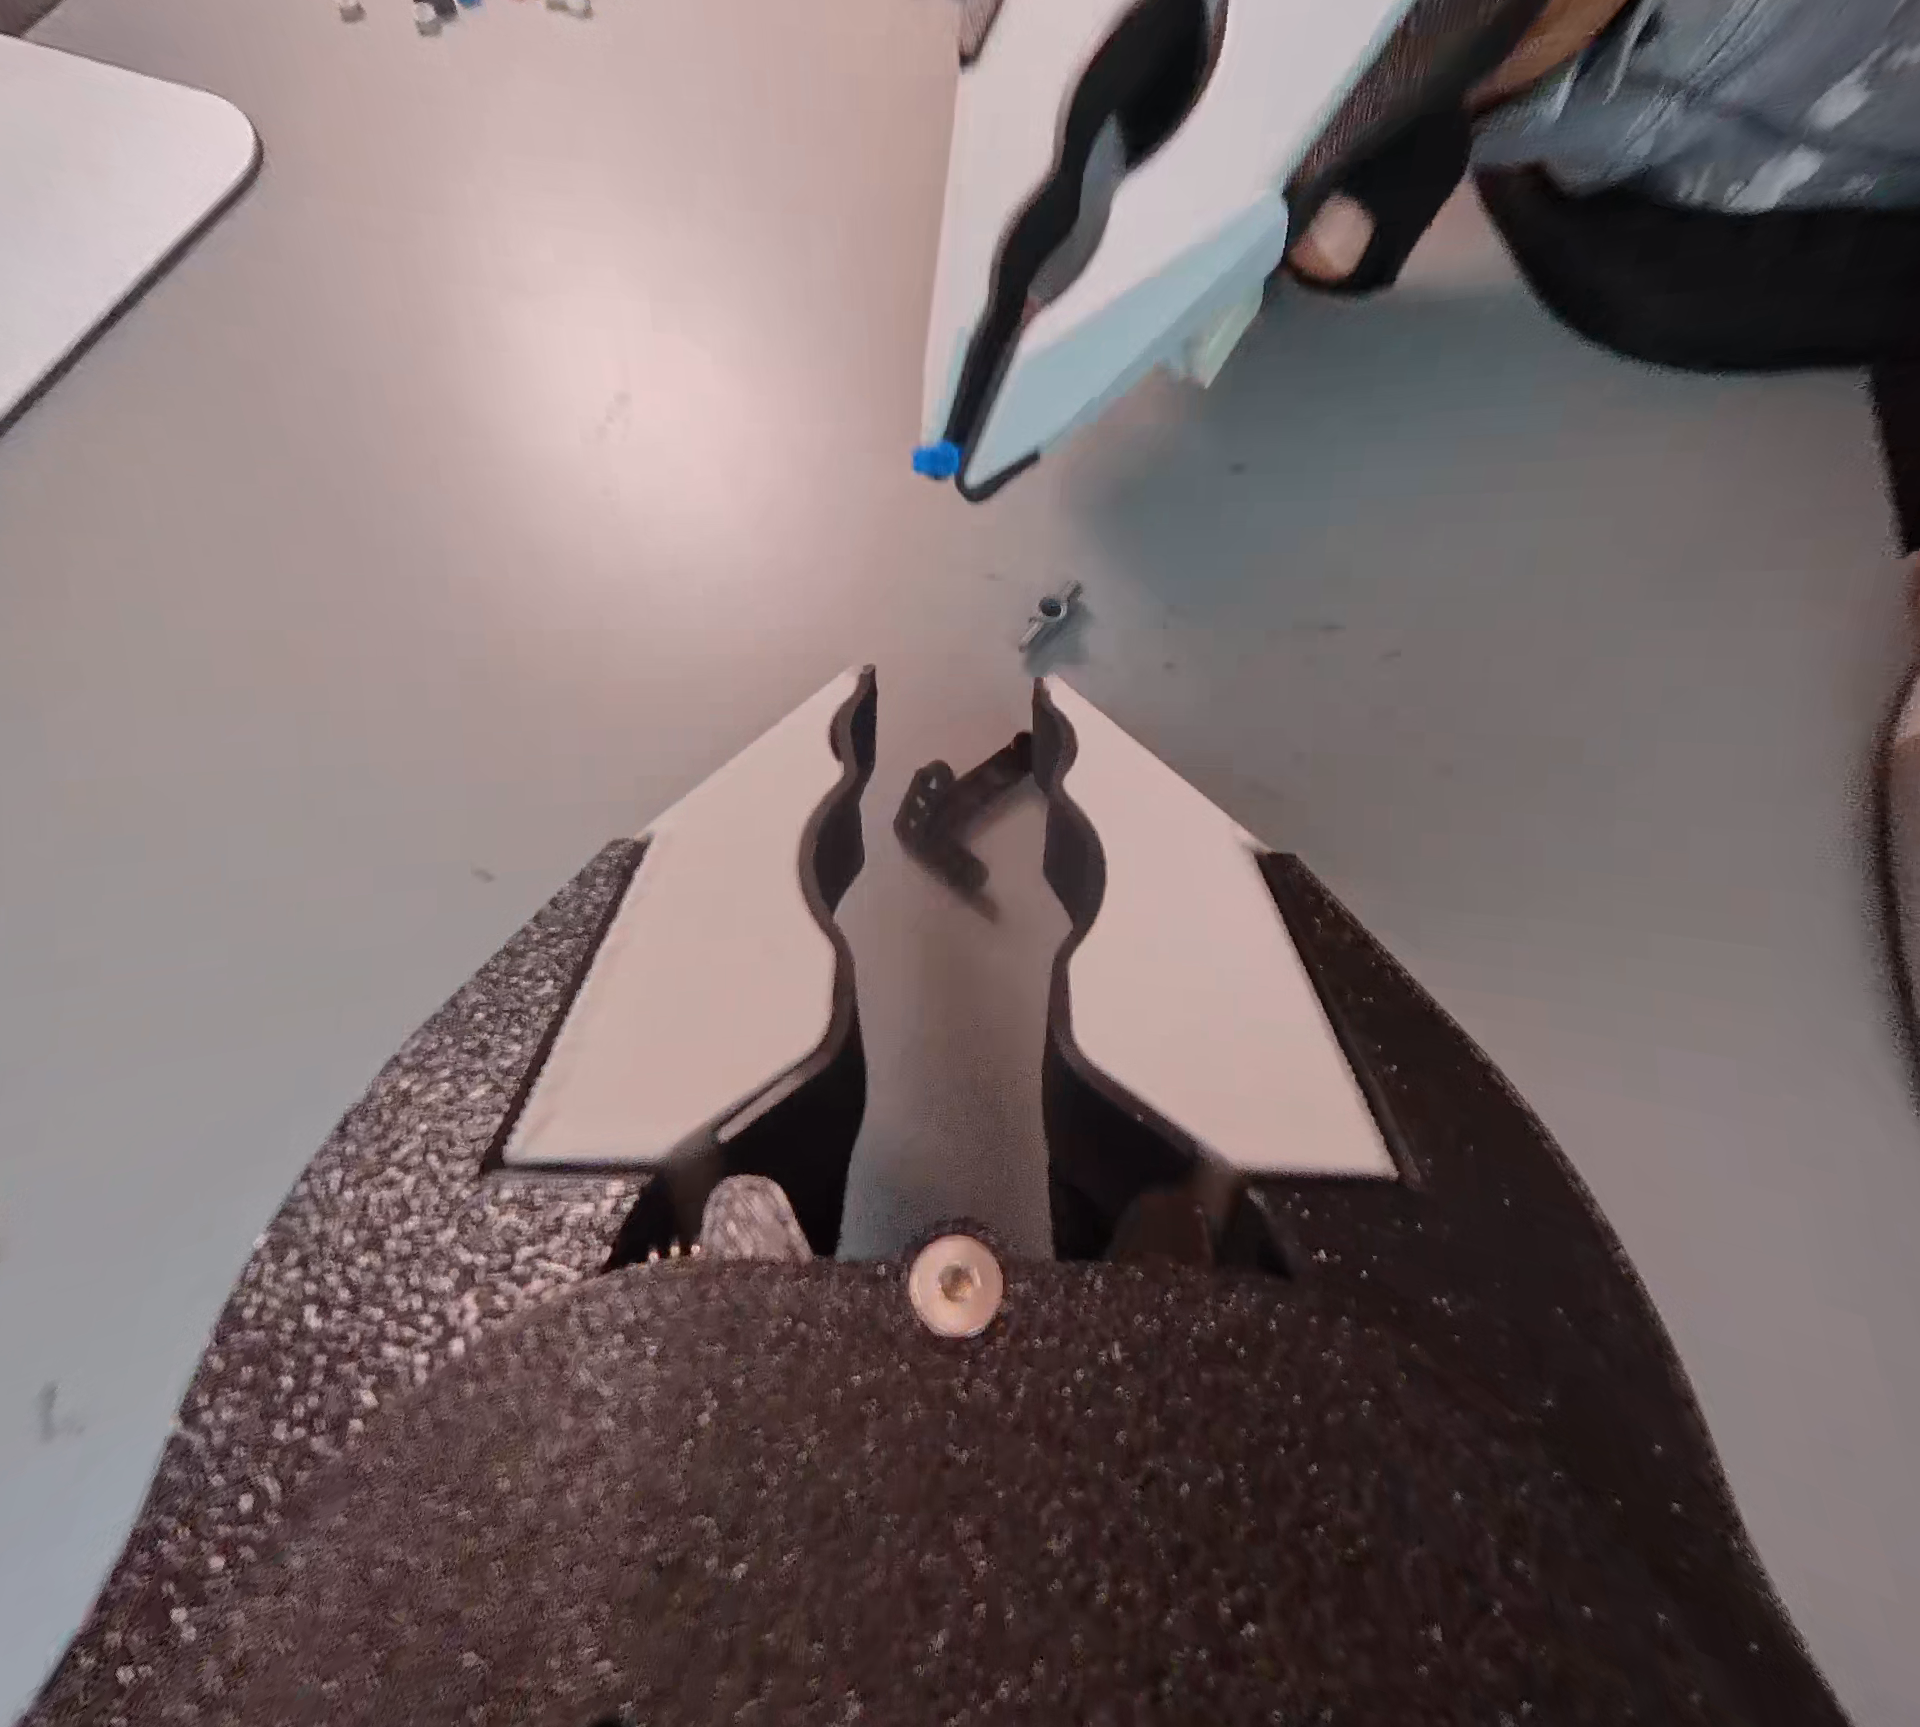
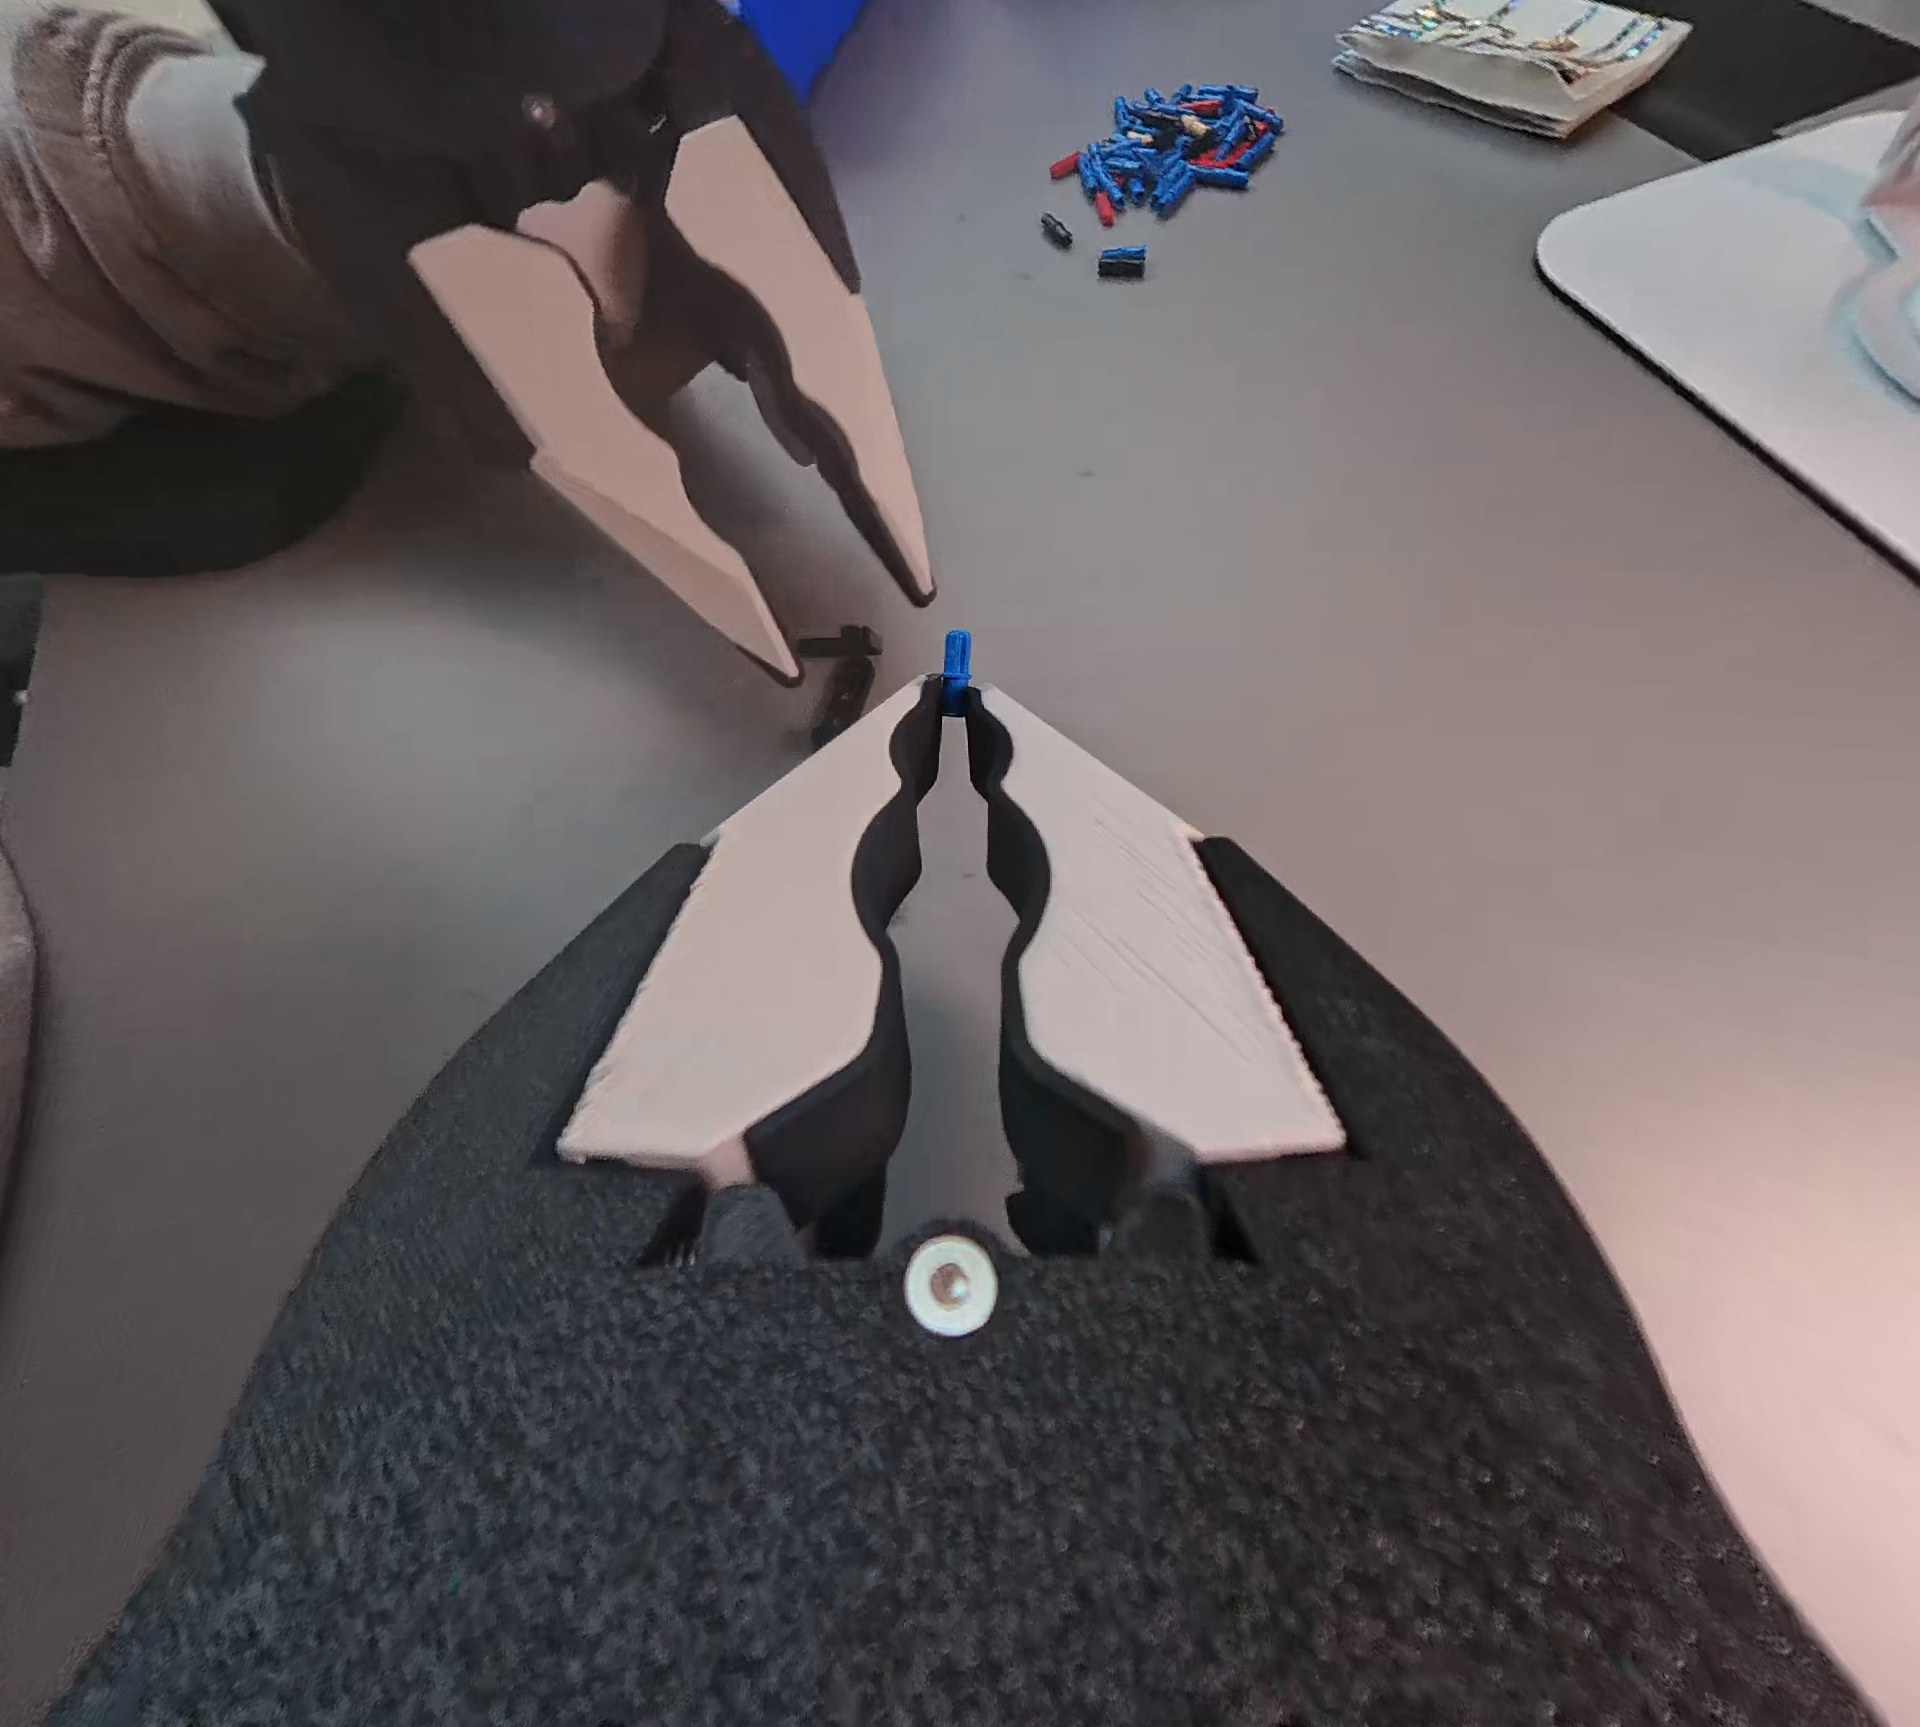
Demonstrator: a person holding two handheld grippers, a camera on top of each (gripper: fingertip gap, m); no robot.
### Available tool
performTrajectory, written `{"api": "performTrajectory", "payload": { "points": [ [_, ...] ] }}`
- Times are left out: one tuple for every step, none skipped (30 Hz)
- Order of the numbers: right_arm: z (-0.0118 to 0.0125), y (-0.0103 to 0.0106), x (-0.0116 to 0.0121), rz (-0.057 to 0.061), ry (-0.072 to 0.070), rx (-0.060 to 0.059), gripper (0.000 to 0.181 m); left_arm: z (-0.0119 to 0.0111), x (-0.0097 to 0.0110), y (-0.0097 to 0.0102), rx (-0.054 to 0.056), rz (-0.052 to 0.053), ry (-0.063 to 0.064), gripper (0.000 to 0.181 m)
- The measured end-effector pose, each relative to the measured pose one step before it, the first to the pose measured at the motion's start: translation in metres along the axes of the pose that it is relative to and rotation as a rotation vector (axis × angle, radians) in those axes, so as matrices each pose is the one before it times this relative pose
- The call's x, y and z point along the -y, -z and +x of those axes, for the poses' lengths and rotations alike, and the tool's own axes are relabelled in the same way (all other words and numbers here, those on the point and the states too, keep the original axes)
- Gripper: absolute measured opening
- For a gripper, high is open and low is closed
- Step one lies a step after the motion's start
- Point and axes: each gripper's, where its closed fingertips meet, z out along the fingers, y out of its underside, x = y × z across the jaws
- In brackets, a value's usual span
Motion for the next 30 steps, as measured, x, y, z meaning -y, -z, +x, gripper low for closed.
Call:
{"api": "performTrajectory", "payload": {
  "points": [
    [-0.00535, -0.00098, 0.00115, 0.0056, 0.0416, 0.0117, 0.004, 0.00133, 0.00828, 0.00476, -0.0248, 0.0489, 0.0322, 0.029],
    [-0.00624, -0.00161, 0.0004, -0.0002, 0.0428, 0.0146, 0.004, 0.00184, 0.00713, 0.00367, -0.0268, 0.0416, 0.0327, 0.029],
    [-0.00633, -0.00176, 0.00045, -0.0007, 0.0409, 0.0154, 0.004, 0.00145, 0.00517, 0.00234, -0.018, 0.0306, 0.0207, 0.028],
    [-0.00531, -0.00155, 0.00055, 0.0003, 0.0346, 0.0106, 0.004, 0.00152, 0.00271, 0.00153, -0.0128, 0.0166, 0.0046, 0.025],
    [-0.00353, -0.00128, 0.0004, -0.0014, 0.0296, 0.0034, 0.004, 0.0034, 0.00143, 0.00083, -0.0199, 0.0095, -0.0045, 0.02],
    [-0.00261, -0.00069, 0.00114, 0.0048, 0.0252, 0.0001, 0.004, 0.00425, 0.00083, 0.00031, -0.0229, 0.0045, -0.0067, 0.017],
    [-0.00275, -0.00011, 0.00181, 0.0095, 0.0205, 0.0043, 0.004, 0.00348, 0.00051, -0.00031, -0.0155, 0.0023, -0.0069, 0.017],
    [-0.00277, -0.00001, 0.00155, 0.0077, 0.0155, 0.0071, 0.004, 0.00208, -0.00009, -0.00074, -0.0052, -0.0019, -0.008, 0.015],
    [-0.00231, -0.0003, 0.00037, 0.001, 0.0105, 0.0076, 0.004, 0.0012, -0.00049, -0.00096, -0.001, -0.0043, -0.0075, 0.014],
    [-0.00151, -0.00057, -0.00054, -0.004, 0.0059, 0.0051, 0.004, 0.00143, -0.00044, -0.00086, -0.0032, -0.0036, -0.0069, 0.011],
    [-0.00077, -0.00021, -0.00034, -0.0023, 0.0058, 0.0015, 0.004, 0.00193, -0.00089, -0.00081, -0.0072, -0.0056, -0.0074, 0.008],
    [-0.00034, 0.00011, 0.00005, 0.001, 0.0062, -0.0007, 0.004, 0.00192, -0.00083, -0.00065, -0.0079, -0.0058, -0.0062, 0.006],
    [-0.00028, 0.00018, 0.00004, 0.0011, 0.0085, -0.0008, 0.004, 0.00159, -0.00005, -0.00042, -0.0062, -0.0011, -0.0024, 0.004],
    [-0.0006, 0.00031, 0.00018, 0.0026, 0.0105, 0.0006, 0.004, 0.00104, -0.00006, -0.00004, -0.0042, -0.001, -0.0015, 0.003],
    [-0.00032, 0.00024, 0.00073, 0.0043, 0.0085, -0.002, 0.004, 0.00063, 0.00011, 0.00019, -0.004, -0.0002, 0.0014, 0.003],
    [0.00018, 0.00029, 0.00114, 0.0073, 0.0073, -0.005, 0.004, 0.00023, 0.00078, 0.00063, -0.0043, 0.0039, 0.0046, 0.003],
    [0.00078, 0.00028, 0.00142, 0.0084, 0.0037, -0.0079, 0.004, -0.0002, 0.00124, 0.00097, -0.0006, 0.005, 0.0017, 0.003],
    [0.00394, 0.00036, 0.0016, 0.007, -0.0076, -0.0234, 0.005, -0.00239, 0.00155, 0.00134, 0.0154, 0.005, -0.0053, 0.003],
    [0.00584, 0.00115, 0.00007, -0.0042, -0.0128, -0.0285, 0.005, -0.00482, 0.00147, 0.00216, 0.0299, 0.0022, -0.0101, 0.003],
    [0.00592, 0.0016, -0.00365, -0.0252, -0.0135, -0.0186, 0.009, -0.01041, 0.00069, 0.00421, 0.0571, -0.002, -0.0108, 0.003],
    [0.00362, 0.00146, -0.00719, -0.0434, -0.0188, 0.0058, 0.023, -0.0159, 0.00021, 0.00627, 0.0762, 0.0005, -0.0031, 0.002],
    [0.00293, 0.00136, -0.00871, -0.0469, -0.024, 0.0103, 0.028, -0.02287, -0.00169, 0.00746, 0.1014, -0.0006, 0.0136, 0.002],
    [-0.00035, 0.00136, -0.0085, -0.041, -0.0122, 0.0264, 0.027, -0.02877, -0.00588, 0.00684, 0.124, -0.0171, 0.0183, 0.003],
    [-0.0011, 0.00073, -0.00744, -0.036, -0.003, 0.0221, 0.027, -0.02847, -0.01123, 0.00397, 0.1118, -0.0441, 0.0192, 0.003],
    [0.00015, -0.00008, -0.00572, -0.0305, 0.0018, 0.0048, 0.026, -0.02381, -0.01361, 0.00043, 0.0848, -0.0563, 0.0236, 0.003],
    [-0.0018, -0.00088, -0.00485, -0.0294, 0.0034, 0.0115, 0.026, -0.01965, -0.01085, -0.00152, 0.0694, -0.0389, 0.0238, 0.003],
    [-0.00156, -0.0015, -0.00297, -0.0197, 0.0009, 0.0055, 0.025, -0.01514, -0.00932, -0.00286, 0.0541, -0.0336, 0.0213, 0.003],
    [-0.00022, -0.00174, -0.00112, -0.0075, -0.002, -0.0051, 0.023, -0.01107, -0.00894, -0.00381, 0.041, -0.0408, 0.0158, 0.003],
    [-0.00204, -0.00197, -0.00198, -0.013, -0.0024, 0.008, 0.022, -0.0086, -0.00699, -0.00375, 0.0376, -0.0344, 0.009, 0.003],
    [-0.00189, -0.00221, -0.00254, -0.0166, -0.0018, 0.0076, 0.022, -0.00587, -0.00446, -0.00314, 0.0316, -0.0231, 0.0036, 0.004]
  ]
}}
